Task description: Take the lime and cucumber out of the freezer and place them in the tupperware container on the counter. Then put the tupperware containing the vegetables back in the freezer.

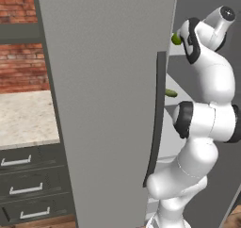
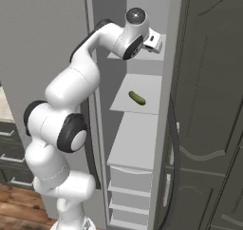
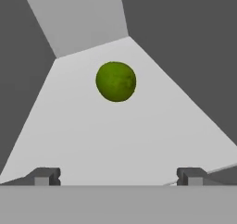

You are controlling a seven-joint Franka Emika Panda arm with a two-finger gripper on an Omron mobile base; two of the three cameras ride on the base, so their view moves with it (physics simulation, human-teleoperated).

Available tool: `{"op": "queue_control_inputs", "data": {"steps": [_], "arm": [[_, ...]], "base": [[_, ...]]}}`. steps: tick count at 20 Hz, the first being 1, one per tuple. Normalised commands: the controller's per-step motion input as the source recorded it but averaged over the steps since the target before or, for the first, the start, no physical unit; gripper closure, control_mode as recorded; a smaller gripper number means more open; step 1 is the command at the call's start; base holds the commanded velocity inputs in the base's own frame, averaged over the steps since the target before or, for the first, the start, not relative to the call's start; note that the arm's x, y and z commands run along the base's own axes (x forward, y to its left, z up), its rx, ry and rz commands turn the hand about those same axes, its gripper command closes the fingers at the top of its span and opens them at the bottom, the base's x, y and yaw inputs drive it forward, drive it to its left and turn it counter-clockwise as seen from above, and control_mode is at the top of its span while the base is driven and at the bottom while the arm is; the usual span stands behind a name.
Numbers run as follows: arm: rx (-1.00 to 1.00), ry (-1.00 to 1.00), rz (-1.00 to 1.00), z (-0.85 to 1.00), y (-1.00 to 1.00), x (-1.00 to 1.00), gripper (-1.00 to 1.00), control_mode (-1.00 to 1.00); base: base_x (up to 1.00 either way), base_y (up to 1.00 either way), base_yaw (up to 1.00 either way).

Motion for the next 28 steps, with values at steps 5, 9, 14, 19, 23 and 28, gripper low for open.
{"op": "queue_control_inputs", "data": {"steps": [5, 9, 14, 19, 23, 28], "arm": [[0.01, 0.0, 0.0, 0.0, 0.0, 0.28, -1.0, -1.0], [0.0, 0.0, 0.0, 0.0, 0.0, 0.22, -1.0, -1.0], [0.0, 0.0, 0.0, 0.0, 0.0, 0.21, -1.0, -1.0], [0.0, 0.0, 0.0, -0.05, 0.0, 0.23, -1.0, -1.0], [0.0, 0.0, 0.0, -0.02, 0.0, 0.34, -1.0, -1.0], [0.0, 0.0, 0.0, -0.01, 0.0, 0.31, -1.0, -1.0]], "base": [[0.0, 0.0, 0.0], [0.0, 0.0, 0.0], [0.0, 0.0, 0.0], [0.0, 0.0, 0.0], [0.0, 0.0, 0.0], [0.0, 0.0, 0.0]]}}
